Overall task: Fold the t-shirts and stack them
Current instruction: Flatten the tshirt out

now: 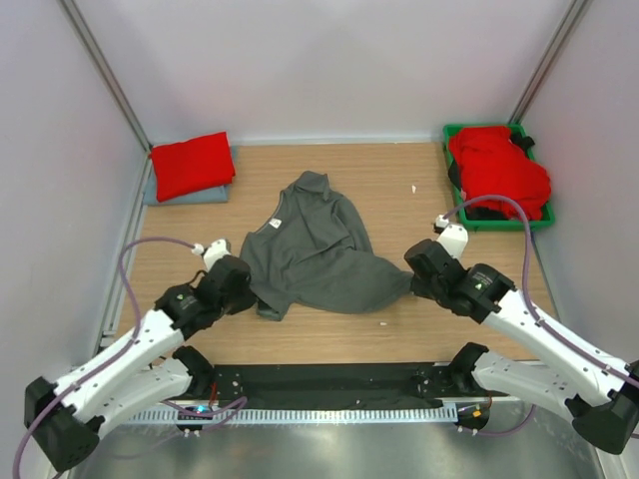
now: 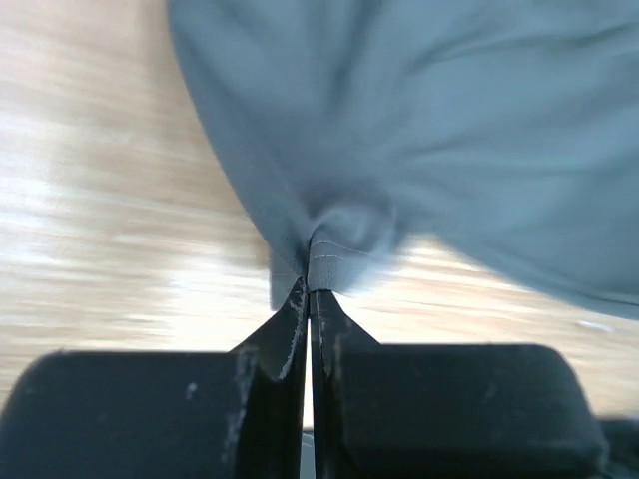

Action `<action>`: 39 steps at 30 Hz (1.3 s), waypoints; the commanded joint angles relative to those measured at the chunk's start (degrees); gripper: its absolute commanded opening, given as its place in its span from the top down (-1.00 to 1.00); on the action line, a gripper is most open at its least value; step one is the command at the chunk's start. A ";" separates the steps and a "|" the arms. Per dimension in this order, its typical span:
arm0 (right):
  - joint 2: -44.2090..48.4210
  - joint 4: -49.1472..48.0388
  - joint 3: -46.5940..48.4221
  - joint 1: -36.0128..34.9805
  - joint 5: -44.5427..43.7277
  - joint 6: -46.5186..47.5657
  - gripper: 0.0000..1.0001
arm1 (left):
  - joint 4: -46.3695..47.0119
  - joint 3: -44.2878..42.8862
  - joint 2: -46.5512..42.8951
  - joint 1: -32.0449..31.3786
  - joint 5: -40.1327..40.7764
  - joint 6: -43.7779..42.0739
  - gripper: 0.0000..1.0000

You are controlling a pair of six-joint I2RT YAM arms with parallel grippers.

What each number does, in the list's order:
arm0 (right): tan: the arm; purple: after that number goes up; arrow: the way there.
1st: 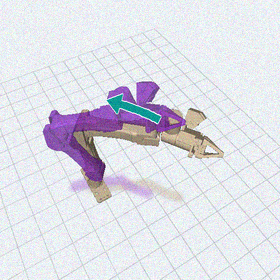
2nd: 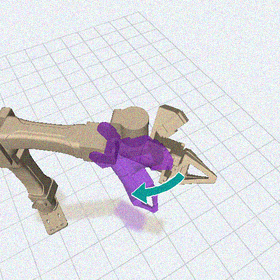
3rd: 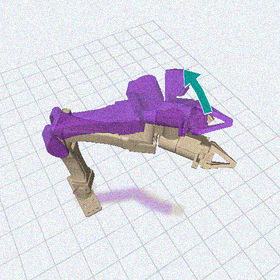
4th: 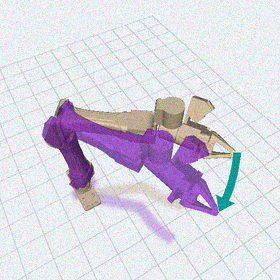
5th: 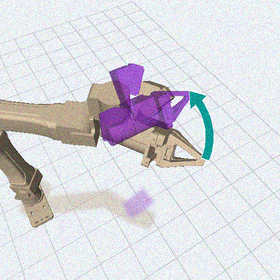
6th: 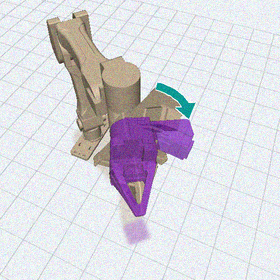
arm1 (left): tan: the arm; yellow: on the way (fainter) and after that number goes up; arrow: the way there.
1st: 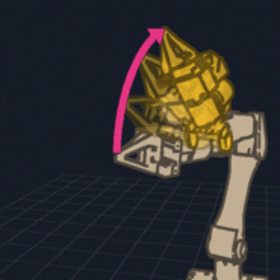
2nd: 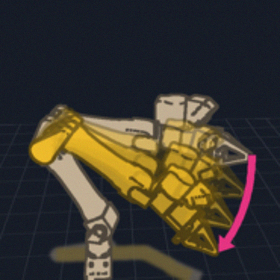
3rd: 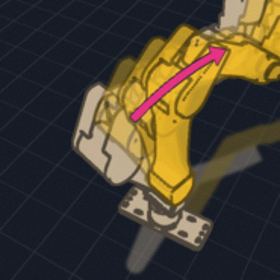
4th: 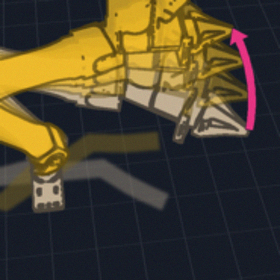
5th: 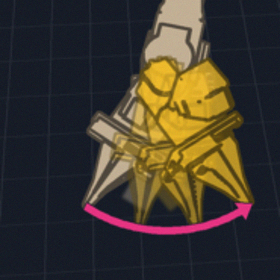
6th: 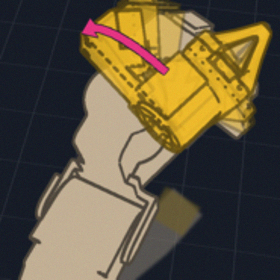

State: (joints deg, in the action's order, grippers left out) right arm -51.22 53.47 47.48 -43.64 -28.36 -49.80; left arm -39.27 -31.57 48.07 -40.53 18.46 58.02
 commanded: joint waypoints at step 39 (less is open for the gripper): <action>8.44 -1.36 54.82 0.66 0.36 37.50 0.98 | -14.17 -94.56 11.49 13.29 -27.96 -44.04 1.00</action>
State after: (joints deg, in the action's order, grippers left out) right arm -32.14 46.89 103.44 -43.16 -11.57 -14.83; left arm -53.56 -128.64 51.59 -27.57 -12.69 15.40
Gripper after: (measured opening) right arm 0.081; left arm 0.003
